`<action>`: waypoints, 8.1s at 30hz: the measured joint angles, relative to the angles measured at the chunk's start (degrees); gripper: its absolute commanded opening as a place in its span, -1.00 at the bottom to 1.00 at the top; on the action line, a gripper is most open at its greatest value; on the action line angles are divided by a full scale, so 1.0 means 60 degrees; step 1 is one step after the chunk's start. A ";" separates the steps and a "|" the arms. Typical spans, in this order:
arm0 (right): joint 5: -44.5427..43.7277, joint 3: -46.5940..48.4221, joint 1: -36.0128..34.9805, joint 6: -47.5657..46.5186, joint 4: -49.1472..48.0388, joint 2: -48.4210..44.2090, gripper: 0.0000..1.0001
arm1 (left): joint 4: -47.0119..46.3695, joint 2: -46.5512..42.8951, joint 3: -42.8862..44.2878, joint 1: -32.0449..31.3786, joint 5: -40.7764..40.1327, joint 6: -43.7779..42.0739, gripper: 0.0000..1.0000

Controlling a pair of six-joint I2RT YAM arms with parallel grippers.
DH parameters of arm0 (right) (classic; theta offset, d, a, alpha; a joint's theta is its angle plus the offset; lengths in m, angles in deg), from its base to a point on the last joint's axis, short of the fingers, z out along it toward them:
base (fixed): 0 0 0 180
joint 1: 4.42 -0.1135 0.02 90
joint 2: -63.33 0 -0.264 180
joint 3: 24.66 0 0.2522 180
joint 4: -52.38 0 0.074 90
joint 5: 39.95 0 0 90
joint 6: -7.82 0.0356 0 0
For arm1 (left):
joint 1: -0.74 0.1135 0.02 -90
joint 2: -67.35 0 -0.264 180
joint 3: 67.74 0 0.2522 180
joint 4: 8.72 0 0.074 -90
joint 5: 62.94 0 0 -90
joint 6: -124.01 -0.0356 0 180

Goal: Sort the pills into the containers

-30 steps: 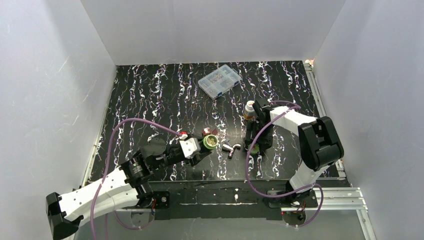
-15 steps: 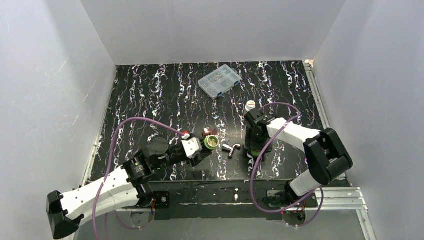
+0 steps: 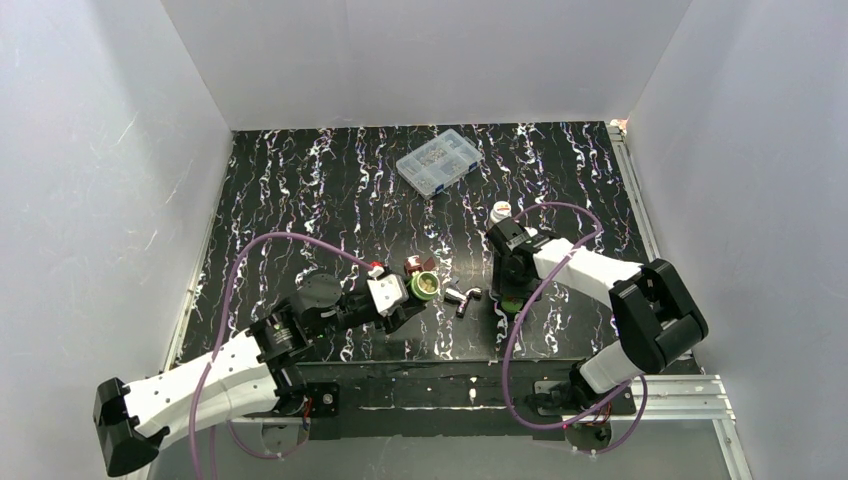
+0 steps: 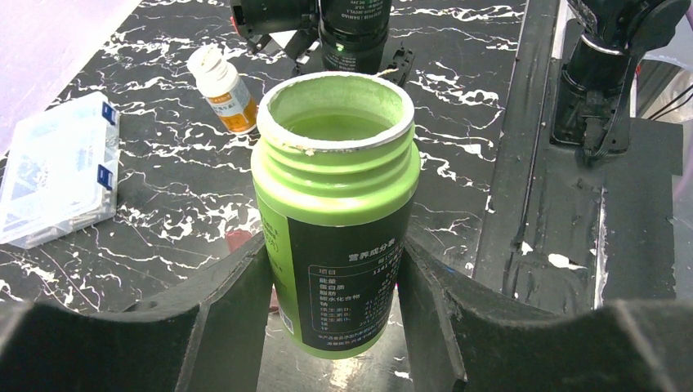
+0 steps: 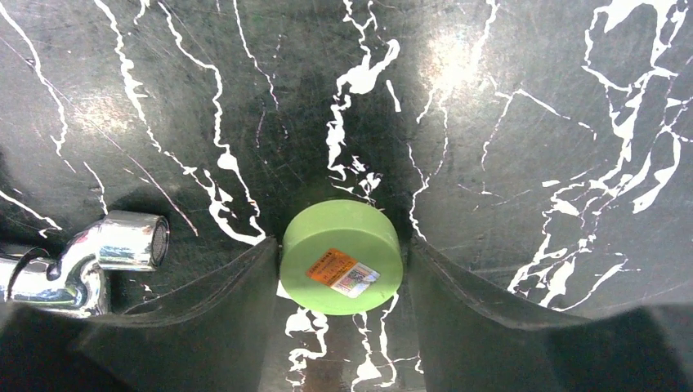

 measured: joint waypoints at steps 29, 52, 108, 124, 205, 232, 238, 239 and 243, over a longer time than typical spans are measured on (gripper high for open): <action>0.3311 0.4182 -0.0419 -0.1606 0.2120 -0.4127 -0.48 | 0.0004 0.1428 0.0328 0.0113 0.1118 0.0554 -1.00; 0.4714 0.6062 -0.3530 -0.3625 0.3107 -0.3377 -0.50 | 0.0794 0.2521 0.1647 0.1155 0.5129 0.1209 -1.00; 0.2838 0.7544 -0.4295 0.0532 0.4302 -0.0521 0.23 | 0.0401 0.1137 0.0361 0.0277 0.0586 0.0127 -1.00; 0.2871 0.7978 -0.4437 0.1111 0.4437 -0.0368 0.97 | -0.0681 0.0969 0.0342 0.0255 0.0408 0.0117 -1.00; 0.3308 0.7843 -0.5224 -0.3085 0.4885 -0.0965 -0.48 | 0.0499 0.1453 0.0681 0.0561 0.3362 0.1453 -1.00; 0.1311 0.9082 -0.5231 0.0393 0.5723 0.0331 0.73 | -0.0095 0.1005 0.0634 0.0499 0.1311 0.0601 -1.00; 0.1475 0.9082 -0.5231 0.0324 0.5442 0.0277 0.97 | -0.0368 0.0925 0.0634 0.0499 0.1621 0.0634 -1.00; 0.1512 0.9082 -0.5231 0.0277 0.5370 0.0226 0.97 | -0.0368 0.0925 0.0634 0.0499 0.1676 0.0656 -1.00; 0.1534 0.9052 -0.5224 -0.0022 0.5133 -0.0182 0.97 | -0.0452 0.0940 0.0648 0.0499 0.2018 0.0849 -1.00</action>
